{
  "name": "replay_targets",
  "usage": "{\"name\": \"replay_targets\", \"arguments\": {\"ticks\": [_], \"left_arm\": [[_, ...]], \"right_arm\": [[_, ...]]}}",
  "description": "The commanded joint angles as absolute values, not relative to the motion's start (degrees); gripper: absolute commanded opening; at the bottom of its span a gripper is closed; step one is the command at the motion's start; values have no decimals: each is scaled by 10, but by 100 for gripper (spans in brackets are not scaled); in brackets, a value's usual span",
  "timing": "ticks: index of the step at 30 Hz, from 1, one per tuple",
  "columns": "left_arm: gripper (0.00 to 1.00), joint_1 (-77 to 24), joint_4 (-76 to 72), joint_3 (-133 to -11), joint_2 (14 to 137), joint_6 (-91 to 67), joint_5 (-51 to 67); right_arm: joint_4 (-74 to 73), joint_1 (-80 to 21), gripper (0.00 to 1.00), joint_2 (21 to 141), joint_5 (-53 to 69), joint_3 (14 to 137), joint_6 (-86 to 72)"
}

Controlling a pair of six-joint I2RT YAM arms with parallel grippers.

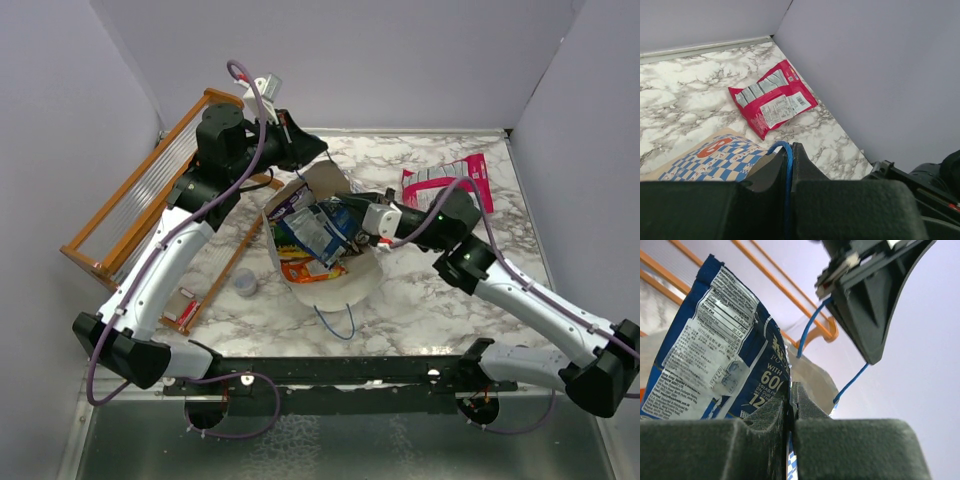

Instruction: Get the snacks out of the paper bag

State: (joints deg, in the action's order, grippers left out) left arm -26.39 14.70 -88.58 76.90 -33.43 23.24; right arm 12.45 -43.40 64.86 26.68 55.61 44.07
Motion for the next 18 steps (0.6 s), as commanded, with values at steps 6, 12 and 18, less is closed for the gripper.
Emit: {"name": "replay_targets", "arguments": {"ticks": [6, 12, 18], "left_arm": [[0, -264, 109, -880, 733, -326, 215], [0, -264, 107, -869, 726, -323, 219], [0, -264, 111, -867, 717, -321, 219]], "right_arm": [[101, -434, 1, 542, 321, 622, 320], [-23, -434, 1, 489, 273, 720, 308], [-162, -434, 1, 475, -22, 809, 271]]}}
